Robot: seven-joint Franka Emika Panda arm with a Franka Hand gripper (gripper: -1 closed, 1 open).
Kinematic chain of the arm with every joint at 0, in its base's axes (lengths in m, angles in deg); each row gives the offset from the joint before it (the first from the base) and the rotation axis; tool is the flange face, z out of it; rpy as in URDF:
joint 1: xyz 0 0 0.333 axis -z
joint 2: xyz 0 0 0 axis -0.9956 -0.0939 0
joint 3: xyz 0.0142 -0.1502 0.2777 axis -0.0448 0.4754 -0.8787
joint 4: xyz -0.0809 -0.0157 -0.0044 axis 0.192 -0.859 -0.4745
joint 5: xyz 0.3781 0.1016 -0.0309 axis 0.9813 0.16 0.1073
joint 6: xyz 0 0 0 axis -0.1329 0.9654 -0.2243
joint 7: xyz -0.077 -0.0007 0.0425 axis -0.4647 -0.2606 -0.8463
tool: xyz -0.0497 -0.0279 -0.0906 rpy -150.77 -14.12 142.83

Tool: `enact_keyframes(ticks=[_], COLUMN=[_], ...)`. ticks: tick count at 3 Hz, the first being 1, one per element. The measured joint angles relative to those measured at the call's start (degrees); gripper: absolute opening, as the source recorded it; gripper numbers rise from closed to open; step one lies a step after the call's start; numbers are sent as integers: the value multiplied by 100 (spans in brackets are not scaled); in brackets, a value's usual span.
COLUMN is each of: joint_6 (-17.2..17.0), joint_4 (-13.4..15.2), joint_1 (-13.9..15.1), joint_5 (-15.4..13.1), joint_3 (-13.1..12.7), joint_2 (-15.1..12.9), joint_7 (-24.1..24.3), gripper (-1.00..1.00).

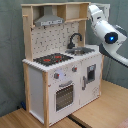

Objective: Play with the kitchen

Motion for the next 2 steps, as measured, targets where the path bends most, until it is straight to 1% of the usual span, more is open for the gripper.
enact_keyframes(ticks=[1,2], joint_6=[-101,-152], joint_4=[-247,-521], joint_1=[-153,-293], joint_5=[-448,-602], joint_3=[-303,-769], joint_2=[0,0], joint_7=[-78,-295], gripper=[100,100])
